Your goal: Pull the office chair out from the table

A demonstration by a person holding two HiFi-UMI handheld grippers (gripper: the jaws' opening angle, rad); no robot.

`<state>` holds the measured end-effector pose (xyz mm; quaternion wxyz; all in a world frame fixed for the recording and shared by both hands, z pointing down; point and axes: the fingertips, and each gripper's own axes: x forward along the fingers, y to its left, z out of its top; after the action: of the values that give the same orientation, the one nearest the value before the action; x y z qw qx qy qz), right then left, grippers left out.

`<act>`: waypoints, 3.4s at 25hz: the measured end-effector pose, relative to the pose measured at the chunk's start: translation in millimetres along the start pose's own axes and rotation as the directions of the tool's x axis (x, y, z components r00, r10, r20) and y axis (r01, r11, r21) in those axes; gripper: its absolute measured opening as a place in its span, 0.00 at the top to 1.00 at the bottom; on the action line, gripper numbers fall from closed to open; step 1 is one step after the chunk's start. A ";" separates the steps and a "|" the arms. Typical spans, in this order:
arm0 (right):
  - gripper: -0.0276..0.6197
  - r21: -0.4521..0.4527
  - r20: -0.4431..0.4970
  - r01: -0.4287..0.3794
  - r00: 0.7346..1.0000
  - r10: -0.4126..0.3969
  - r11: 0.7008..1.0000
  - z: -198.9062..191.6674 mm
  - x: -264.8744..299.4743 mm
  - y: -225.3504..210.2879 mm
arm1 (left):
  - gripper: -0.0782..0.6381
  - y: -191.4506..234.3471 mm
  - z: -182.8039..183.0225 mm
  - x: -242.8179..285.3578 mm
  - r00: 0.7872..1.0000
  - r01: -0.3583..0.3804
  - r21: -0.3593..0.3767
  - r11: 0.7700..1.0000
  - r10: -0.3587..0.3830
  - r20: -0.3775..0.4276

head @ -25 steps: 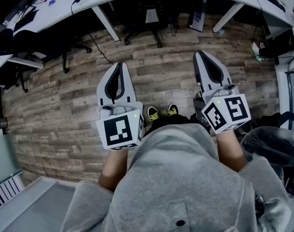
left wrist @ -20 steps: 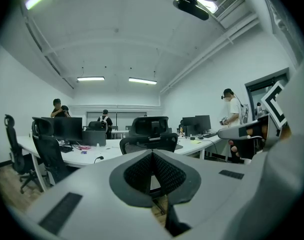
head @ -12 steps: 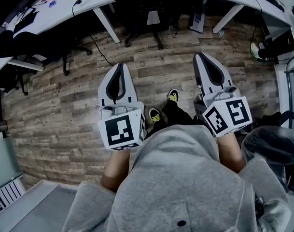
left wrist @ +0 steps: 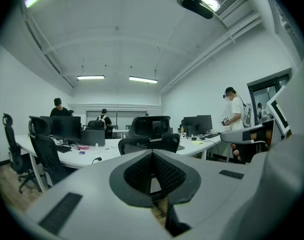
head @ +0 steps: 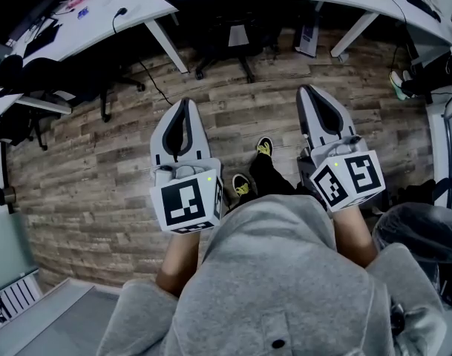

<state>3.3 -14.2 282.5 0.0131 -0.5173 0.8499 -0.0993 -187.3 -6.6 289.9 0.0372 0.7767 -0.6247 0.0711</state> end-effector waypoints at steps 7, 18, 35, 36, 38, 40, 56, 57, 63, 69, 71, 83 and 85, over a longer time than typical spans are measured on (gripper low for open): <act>0.91 0.001 -0.014 -0.004 1.000 0.004 1.000 -0.1 27.6 -24.3 | 0.88 -6.1 12.0 35.3 1.000 0.006 -0.008 1.000 -0.006 0.022; 0.91 -0.039 -0.019 -0.039 0.999 0.039 0.998 10.8 81.1 -72.1 | 0.88 -8.3 15.0 108.5 0.999 -0.039 0.055 0.998 0.039 0.011; 0.91 -0.055 0.023 -0.067 0.997 0.068 0.996 28.3 122.1 -136.3 | 0.88 -42.2 25.6 178.2 0.999 -0.043 0.066 0.997 0.044 -0.010; 0.91 -0.076 0.023 -0.072 0.997 0.074 0.994 28.1 124.0 -136.6 | 0.88 -42.0 25.5 180.2 0.999 -0.047 0.064 0.997 0.047 -0.010; 0.91 -0.124 0.026 -0.079 0.996 0.082 0.989 29.1 127.4 -137.9 | 0.88 -42.7 25.3 184.4 0.999 -0.051 0.058 0.997 0.052 -0.012; 0.91 -0.148 0.028 -0.088 0.995 0.093 0.985 30.7 128.9 -139.7 | 0.88 -44.4 26.6 186.9 0.998 -0.056 0.057 0.997 0.057 -0.012; 0.91 -0.205 0.019 -0.163 0.985 0.171 0.965 23.2 127.6 -128.8 | 0.88 -54.2 34.2 189.7 0.996 -0.083 0.065 0.994 0.083 -0.010; 0.91 -0.218 0.016 -0.162 0.985 0.170 0.962 21.9 127.6 -127.7 | 0.88 -54.0 34.3 189.2 0.996 -0.085 0.064 0.994 0.085 -0.009; 0.91 -0.244 0.037 -0.127 0.989 0.140 0.961 23.8 128.7 -129.6 | 0.88 -52.0 33.2 186.7 0.996 -0.086 0.065 0.994 0.086 -0.005; 0.91 -0.229 0.043 -0.103 0.992 0.116 0.968 27.0 134.4 -139.9 | 0.88 -50.2 32.7 194.8 0.997 -0.078 0.063 0.995 0.079 -0.007; 0.91 -0.229 0.041 -0.095 0.993 0.107 0.969 27.5 137.6 -144.5 | 0.88 -49.5 32.7 200.3 0.997 -0.073 0.061 0.995 0.074 -0.007; 0.91 -0.226 0.061 -0.021 0.997 0.036 0.974 39.3 171.0 -179.0 | 0.88 -32.8 33.1 241.5 0.999 -0.050 0.056 0.997 0.050 -0.010; 0.91 -0.220 0.062 -0.019 0.997 0.034 0.975 39.2 177.3 -182.3 | 0.88 -30.9 32.6 249.8 0.999 -0.044 0.059 0.997 0.045 -0.011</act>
<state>85.6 -257.9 291.6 -0.0150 -0.5072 0.8616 0.0123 -102.7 -245.8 297.9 0.0167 0.7628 -0.6394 0.0951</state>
